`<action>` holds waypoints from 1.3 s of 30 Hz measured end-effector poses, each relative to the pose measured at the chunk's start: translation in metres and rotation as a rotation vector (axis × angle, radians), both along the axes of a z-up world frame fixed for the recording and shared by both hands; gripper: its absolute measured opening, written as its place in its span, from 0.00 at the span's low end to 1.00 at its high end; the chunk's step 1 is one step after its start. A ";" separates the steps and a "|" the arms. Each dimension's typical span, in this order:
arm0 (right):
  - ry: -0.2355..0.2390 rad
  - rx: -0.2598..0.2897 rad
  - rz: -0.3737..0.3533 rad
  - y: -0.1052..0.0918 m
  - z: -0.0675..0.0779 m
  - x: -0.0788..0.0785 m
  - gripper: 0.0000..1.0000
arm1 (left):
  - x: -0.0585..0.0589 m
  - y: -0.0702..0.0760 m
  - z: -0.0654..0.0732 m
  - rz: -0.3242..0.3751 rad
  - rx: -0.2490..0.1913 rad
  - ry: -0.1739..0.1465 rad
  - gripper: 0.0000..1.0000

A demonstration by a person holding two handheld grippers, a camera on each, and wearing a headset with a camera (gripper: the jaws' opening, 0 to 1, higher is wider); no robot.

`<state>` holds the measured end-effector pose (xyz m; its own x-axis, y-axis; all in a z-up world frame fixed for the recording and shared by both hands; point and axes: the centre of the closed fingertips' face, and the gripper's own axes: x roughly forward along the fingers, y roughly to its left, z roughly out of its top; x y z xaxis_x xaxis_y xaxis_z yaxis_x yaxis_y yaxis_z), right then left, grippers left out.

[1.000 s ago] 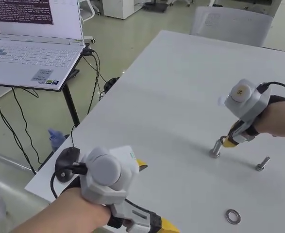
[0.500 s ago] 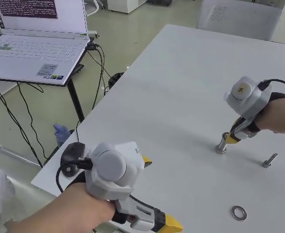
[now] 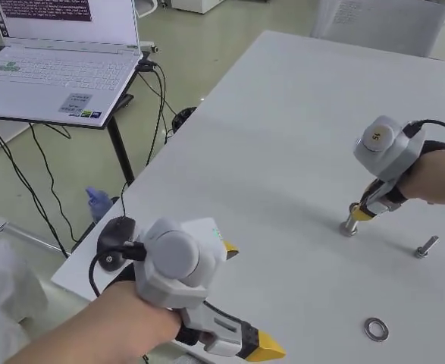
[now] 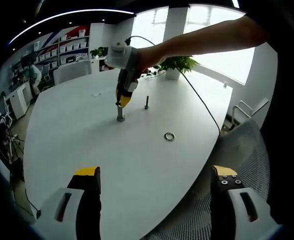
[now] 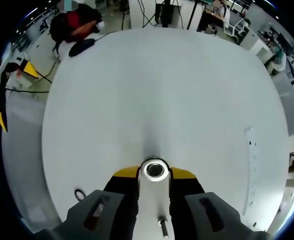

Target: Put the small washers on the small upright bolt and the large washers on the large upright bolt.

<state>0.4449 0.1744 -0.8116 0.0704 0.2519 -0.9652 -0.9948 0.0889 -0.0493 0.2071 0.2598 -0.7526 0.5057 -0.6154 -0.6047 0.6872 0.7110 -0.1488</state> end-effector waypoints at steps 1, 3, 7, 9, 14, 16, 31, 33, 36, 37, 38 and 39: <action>-0.001 0.001 0.003 0.000 0.000 0.000 0.22 | 0.000 0.000 0.000 -0.001 0.000 0.000 0.91; 0.001 0.001 -0.001 0.001 0.001 0.001 0.22 | 0.000 0.000 0.000 -0.002 0.000 0.001 0.91; 0.008 0.004 -0.004 0.001 0.001 0.001 0.22 | 0.000 0.001 -0.001 -0.002 0.000 0.005 0.90; 0.008 0.001 -0.001 0.000 0.002 0.001 0.22 | -0.001 0.001 -0.002 -0.004 0.002 0.011 0.90; 0.003 -0.014 0.021 -0.001 -0.001 0.000 0.22 | -0.001 0.001 -0.002 -0.003 -0.001 0.010 0.90; -0.008 -0.024 0.040 0.000 -0.002 -0.001 0.22 | -0.001 0.002 -0.002 -0.003 0.001 0.012 0.89; 0.001 -0.062 0.042 -0.002 -0.019 0.001 0.22 | -0.004 0.003 -0.003 0.007 -0.009 0.013 0.89; -0.002 -0.064 0.043 -0.002 -0.021 0.001 0.22 | -0.004 0.004 -0.003 0.007 -0.010 0.012 0.89; -0.005 -0.071 0.041 -0.005 -0.028 0.000 0.22 | -0.004 0.004 -0.003 0.004 -0.007 0.014 0.88; -0.002 -0.076 0.037 -0.005 -0.029 0.000 0.22 | -0.005 0.005 -0.003 0.002 -0.005 0.013 0.88; -0.001 -0.075 0.038 -0.005 -0.031 0.000 0.22 | -0.005 0.006 -0.004 0.002 -0.003 0.013 0.88; -0.003 -0.079 0.039 -0.005 -0.033 0.000 0.22 | -0.005 0.006 -0.004 0.003 -0.003 0.013 0.88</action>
